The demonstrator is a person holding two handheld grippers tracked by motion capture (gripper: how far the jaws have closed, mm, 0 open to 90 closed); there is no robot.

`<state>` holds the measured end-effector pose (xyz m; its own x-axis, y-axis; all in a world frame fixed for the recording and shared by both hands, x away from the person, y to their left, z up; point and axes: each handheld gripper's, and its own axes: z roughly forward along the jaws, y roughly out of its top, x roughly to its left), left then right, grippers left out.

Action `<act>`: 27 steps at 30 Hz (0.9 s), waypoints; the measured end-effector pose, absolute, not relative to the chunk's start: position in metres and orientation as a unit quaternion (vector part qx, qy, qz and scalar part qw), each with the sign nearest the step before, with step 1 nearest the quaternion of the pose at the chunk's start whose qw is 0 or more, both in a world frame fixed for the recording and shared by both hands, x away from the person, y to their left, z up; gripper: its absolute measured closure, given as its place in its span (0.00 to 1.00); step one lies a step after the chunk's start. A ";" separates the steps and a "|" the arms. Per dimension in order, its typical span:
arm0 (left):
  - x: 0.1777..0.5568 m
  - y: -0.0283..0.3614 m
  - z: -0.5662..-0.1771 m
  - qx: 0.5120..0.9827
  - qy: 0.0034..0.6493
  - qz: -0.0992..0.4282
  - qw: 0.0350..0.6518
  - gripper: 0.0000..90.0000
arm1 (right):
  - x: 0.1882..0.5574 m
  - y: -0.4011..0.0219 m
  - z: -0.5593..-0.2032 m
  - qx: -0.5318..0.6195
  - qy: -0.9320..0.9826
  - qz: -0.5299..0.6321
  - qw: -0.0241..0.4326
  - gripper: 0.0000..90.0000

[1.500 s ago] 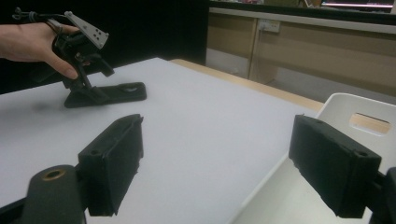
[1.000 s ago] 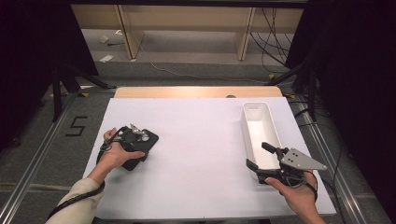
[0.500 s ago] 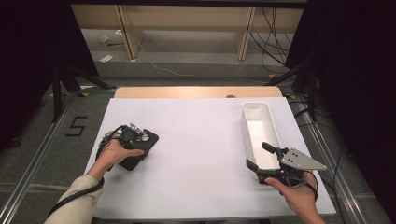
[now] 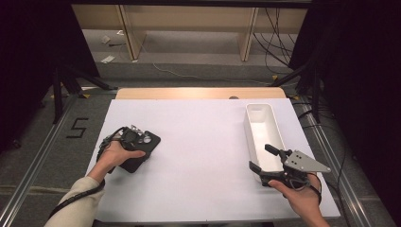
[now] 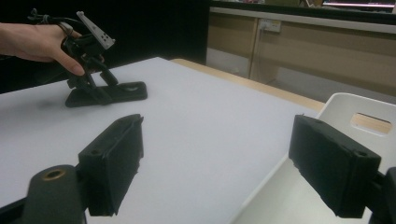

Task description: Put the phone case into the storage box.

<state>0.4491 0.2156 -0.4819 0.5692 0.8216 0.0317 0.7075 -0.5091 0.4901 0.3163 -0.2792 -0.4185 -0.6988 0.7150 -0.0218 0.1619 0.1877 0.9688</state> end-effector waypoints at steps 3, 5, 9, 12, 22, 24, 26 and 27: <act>0.450 0.217 -0.483 0.855 0.451 0.125 0.222 0.12 | 0.316 -0.279 -0.419 0.300 0.730 0.562 0.245 0.21; 0.450 0.218 -0.484 0.851 0.458 0.119 0.227 0.12 | 0.316 -0.279 -0.419 0.300 0.730 0.563 0.245 0.21; 0.451 0.220 -0.484 0.850 0.460 0.114 0.229 0.12 | 0.316 -0.279 -0.419 0.300 0.730 0.563 0.245 0.21; 0.451 0.220 -0.484 0.850 0.460 0.114 0.228 0.12 | 0.316 -0.279 -0.419 0.300 0.731 0.562 0.245 0.21; 0.451 0.219 -0.483 0.850 0.464 0.111 0.225 0.14 | 0.316 -0.279 -0.419 0.300 0.731 0.562 0.243 0.21; 0.451 0.219 -0.483 0.849 0.465 0.113 0.225 0.14 | 0.316 -0.279 -0.419 0.300 0.731 0.562 0.243 0.21; 0.450 0.219 -0.483 0.848 0.466 0.113 0.225 0.15 | 0.316 -0.279 -0.419 0.300 0.731 0.563 0.243 0.21; 0.450 0.219 -0.482 0.848 0.466 0.114 0.225 0.15 | 0.316 -0.279 -0.419 0.300 0.731 0.562 0.244 0.21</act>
